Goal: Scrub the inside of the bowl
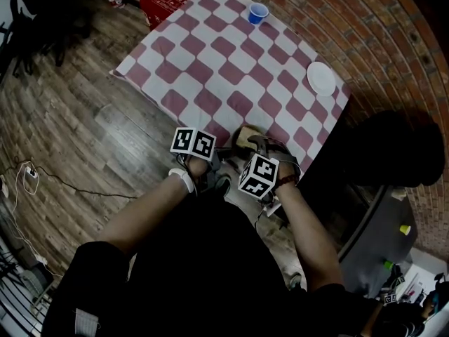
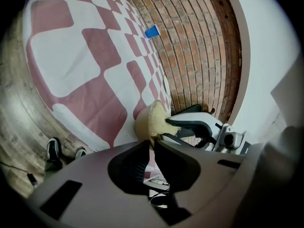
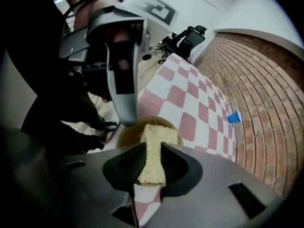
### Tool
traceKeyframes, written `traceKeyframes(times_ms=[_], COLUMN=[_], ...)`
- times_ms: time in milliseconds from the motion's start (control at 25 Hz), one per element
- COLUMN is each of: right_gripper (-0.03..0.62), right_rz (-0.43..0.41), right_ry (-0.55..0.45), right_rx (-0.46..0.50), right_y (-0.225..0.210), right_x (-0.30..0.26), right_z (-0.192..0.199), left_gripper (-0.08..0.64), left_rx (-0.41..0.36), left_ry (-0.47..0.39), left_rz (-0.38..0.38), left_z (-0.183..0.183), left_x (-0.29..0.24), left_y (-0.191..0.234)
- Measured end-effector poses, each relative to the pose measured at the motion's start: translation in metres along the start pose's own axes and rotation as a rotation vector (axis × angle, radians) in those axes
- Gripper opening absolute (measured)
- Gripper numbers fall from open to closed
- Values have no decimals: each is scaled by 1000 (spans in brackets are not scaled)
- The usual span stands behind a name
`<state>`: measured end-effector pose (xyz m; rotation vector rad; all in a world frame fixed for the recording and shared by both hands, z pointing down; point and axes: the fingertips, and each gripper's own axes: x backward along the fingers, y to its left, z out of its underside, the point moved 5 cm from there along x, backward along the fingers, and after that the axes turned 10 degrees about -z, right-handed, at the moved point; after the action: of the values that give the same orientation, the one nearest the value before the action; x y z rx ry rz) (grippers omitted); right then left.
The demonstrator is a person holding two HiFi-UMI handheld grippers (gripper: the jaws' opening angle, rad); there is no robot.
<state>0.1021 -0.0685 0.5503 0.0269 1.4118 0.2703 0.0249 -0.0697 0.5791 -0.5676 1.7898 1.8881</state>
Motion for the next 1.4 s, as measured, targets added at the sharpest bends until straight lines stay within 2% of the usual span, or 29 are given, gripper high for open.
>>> traceKeyframes(times_ms=[160, 360, 440, 560, 640, 800, 920, 1000, 1080, 1160, 1280, 1400], right_gripper=[103, 103, 103, 103, 103, 103, 103, 103, 103, 103, 103, 103], right_rz=[-2, -92, -76, 15, 50, 47, -11, -74, -132, -156, -121, -44], right_ry=[-65, -70, -36, 44, 62, 109, 166, 141, 80, 42, 24, 47], right_rx=[-51, -72, -38, 63, 97, 166, 201, 155, 56, -35, -106, -65], right_y=[-5, 2, 2, -4, -9, -7, 6, 14, 17, 14, 1, -9], right_x=[8, 13, 14, 17, 18, 14, 12, 10, 8, 6, 4, 8], right_z=[-7, -4, 1, 9, 9, 7, 10, 7, 1, -1, -1, 0], left_gripper=[48, 48, 48, 48, 48, 48, 48, 48, 48, 48, 48, 48], left_rx=[6, 9, 12, 16, 18, 17, 13, 15, 19, 23, 25, 21], left_ry=[2, -2, -2, -1, -3, -4, -4, -5, -12, -17, -18, -19], left_rz=[4, 7, 6, 7, 9, 6, 5, 7, 8, 7, 6, 4], left_z=[0, 0, -1, 0, 0, -1, -1, 0, 1, 1, 0, -1], left_x=[-1, -1, -1, -1, -1, -2, -2, -1, 0, 0, 1, 1], left_y=[0, 1, 1, 1, 2, 1, 0, 1, 2, 2, 1, 1])
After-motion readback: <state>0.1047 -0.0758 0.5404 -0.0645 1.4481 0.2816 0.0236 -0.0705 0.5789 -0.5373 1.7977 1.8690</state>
